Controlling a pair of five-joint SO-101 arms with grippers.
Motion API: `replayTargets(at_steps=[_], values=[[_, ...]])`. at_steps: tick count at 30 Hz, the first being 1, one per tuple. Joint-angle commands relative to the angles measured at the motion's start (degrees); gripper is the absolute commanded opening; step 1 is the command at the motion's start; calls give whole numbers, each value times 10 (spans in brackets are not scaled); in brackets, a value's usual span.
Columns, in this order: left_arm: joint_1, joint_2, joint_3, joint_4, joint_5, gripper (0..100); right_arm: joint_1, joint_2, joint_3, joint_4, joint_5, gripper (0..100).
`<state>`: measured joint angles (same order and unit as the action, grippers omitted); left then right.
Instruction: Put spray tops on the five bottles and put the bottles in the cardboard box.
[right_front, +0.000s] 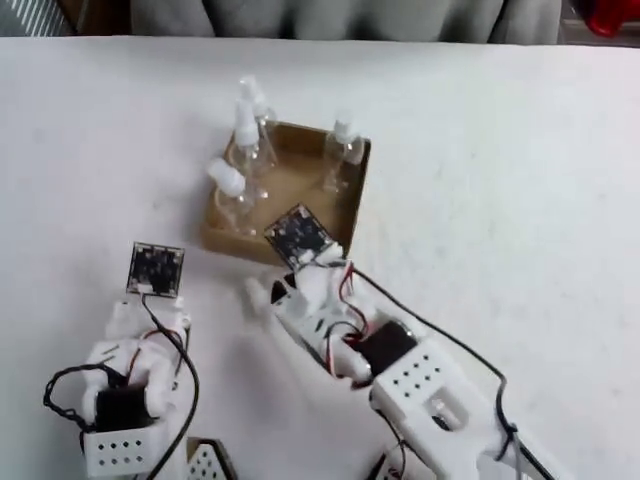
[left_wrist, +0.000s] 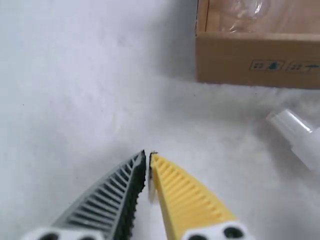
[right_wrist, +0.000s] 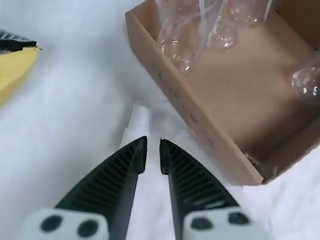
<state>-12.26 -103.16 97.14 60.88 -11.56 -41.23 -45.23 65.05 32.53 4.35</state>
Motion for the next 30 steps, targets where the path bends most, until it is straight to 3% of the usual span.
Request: replayTargets(at_steps=[1, 9, 14, 21, 30], values=[[-8, -5, -2, -4, -4, 20, -7, 52, -33, -66, 5, 16], [-8, -5, -2, -4, -4, 20, -4, 162, -33, -183, 32, 16], [-8, -5, -2, -4, -4, 20, 13, 218, -48, -196, 54, 16], [-8, -5, -2, -5, -4, 20, 27, 225, -92, -36, 56, 16], [-8, -5, -2, -6, -4, 20, 30, 128, -95, 143, 58, 16]])
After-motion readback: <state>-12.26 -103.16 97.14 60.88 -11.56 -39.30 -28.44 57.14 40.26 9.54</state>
